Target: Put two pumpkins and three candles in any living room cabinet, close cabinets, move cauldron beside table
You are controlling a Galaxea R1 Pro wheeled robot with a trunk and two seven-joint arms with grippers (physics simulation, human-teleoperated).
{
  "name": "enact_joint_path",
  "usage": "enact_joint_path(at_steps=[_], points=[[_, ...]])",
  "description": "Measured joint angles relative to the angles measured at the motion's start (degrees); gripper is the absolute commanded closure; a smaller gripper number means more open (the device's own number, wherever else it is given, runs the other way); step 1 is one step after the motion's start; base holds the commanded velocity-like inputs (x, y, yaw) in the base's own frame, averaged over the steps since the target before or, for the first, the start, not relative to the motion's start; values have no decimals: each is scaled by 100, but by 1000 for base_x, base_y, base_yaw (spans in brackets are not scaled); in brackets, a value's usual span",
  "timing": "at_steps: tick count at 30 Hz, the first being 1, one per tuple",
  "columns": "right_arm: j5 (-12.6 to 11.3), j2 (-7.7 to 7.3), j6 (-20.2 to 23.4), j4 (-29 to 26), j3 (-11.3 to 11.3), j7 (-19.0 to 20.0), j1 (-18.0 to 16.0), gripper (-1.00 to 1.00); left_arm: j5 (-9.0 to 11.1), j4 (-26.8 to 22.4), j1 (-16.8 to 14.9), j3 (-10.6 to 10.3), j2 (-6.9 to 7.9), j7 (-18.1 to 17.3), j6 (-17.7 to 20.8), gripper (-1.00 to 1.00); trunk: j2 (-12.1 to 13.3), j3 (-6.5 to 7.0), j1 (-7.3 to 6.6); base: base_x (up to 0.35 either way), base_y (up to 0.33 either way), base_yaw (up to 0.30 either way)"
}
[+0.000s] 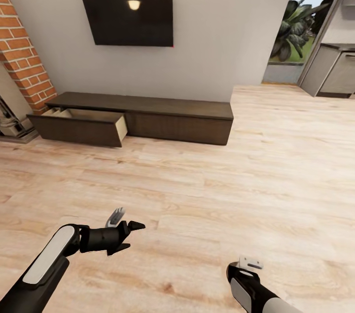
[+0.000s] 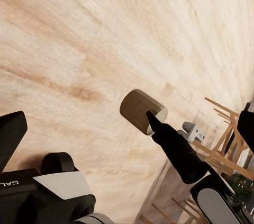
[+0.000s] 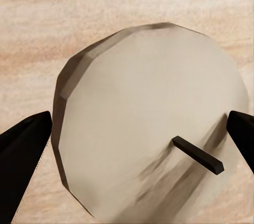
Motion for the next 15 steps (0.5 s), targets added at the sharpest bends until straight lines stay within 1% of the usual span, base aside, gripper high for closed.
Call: enact_joint_path(at_steps=[4, 6, 9, 15], points=[[0, 0, 0, -4, 0, 2, -2, 100, 1, 0, 0, 0, -2, 0, 0, -100, 0, 0, 0, 267, -69, 0], [0, 0, 1, -7, 0, 2, 0, 100, 1, 0, 0, 0, 1, 1, 0, -100, 0, 1, 0, 266, -15, -84], [0, -1, 1, -9, 1, 2, 1, 100, 2, 1, -1, -1, 1, 1, 1, -100, 0, 10, 0, 265, -5, -199], [0, -1, 1, -9, 1, 2, 0, 100, 2, 1, -2, -1, 0, 1, 1, -100, 0, 35, 0, 262, -1, -247]])
